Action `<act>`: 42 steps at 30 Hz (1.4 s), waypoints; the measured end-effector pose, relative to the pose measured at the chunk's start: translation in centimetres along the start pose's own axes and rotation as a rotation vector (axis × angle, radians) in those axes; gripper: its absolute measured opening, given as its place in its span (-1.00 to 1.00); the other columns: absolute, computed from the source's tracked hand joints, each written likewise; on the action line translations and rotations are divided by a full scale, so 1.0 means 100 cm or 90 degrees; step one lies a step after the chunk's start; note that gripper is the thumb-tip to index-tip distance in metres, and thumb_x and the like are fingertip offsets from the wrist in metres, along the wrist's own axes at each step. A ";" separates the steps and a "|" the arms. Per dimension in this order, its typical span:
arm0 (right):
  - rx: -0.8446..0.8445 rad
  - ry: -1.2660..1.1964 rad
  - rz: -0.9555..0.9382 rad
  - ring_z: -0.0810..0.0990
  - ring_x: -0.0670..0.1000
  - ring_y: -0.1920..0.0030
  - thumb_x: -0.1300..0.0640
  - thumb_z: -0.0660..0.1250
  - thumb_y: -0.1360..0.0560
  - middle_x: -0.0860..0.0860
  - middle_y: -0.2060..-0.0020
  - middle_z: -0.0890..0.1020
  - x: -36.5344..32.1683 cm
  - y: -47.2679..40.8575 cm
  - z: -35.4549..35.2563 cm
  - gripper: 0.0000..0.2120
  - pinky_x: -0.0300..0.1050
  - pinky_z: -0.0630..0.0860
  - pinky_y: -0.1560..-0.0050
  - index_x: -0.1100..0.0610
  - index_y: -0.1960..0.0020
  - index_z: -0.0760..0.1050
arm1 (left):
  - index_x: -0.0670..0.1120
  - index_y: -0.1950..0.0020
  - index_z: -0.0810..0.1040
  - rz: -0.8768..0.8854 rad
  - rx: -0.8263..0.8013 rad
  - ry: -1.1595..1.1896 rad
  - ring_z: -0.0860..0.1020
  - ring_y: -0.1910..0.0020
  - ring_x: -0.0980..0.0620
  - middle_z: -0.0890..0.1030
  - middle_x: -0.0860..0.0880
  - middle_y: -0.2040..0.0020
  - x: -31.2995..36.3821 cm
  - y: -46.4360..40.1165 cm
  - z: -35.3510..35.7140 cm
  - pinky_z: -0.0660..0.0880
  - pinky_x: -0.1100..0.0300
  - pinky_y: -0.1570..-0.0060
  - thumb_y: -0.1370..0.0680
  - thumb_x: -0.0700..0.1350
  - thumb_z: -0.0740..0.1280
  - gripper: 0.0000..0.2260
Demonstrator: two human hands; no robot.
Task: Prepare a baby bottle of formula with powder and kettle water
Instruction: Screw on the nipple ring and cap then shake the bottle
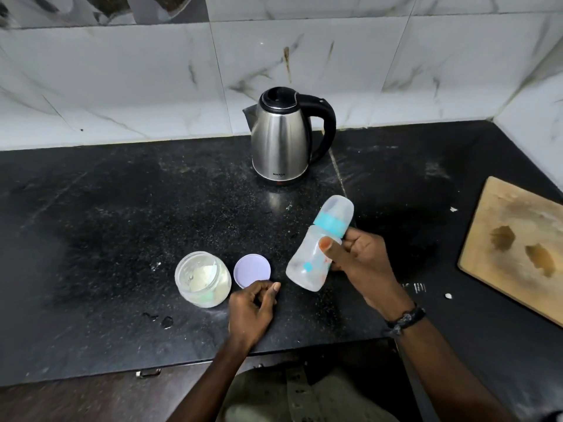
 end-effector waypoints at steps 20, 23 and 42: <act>0.202 -0.149 -0.004 0.73 0.03 0.07 -0.09 0.44 -0.38 0.06 0.08 0.75 0.010 0.007 -0.006 -0.62 -0.01 0.69 0.14 0.16 -0.05 0.64 | 0.27 0.12 0.67 -0.004 0.001 0.008 0.52 0.47 0.14 0.63 0.05 0.41 0.003 0.001 -0.001 0.53 0.08 0.39 -0.57 0.15 0.39 -0.90; 0.230 -0.171 0.018 0.74 0.02 0.06 -0.05 0.41 -0.43 0.07 0.07 0.75 0.010 0.007 -0.005 -0.58 -0.08 0.67 0.18 0.24 -0.13 0.61 | 0.28 0.12 0.67 -0.006 0.007 0.006 0.52 0.47 0.16 0.63 0.04 0.41 0.003 0.002 -0.001 0.52 0.09 0.39 -0.57 0.16 0.38 -0.90; 0.131 0.012 -0.026 0.74 0.02 0.07 -0.02 0.46 -0.36 0.01 0.13 0.76 0.007 0.009 0.001 -0.68 0.08 0.70 0.07 0.13 -0.04 0.64 | 0.17 0.18 0.67 0.006 -0.002 0.019 0.51 0.47 0.14 0.62 0.04 0.42 0.003 0.001 -0.001 0.53 0.05 0.41 -0.57 0.13 0.39 -0.84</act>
Point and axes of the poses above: each hand's wrist, its own y-axis away from the middle knuckle, its own z-axis out of the palm, x = y × z, the point moved 3 cm from there along -y, towards the middle knuckle
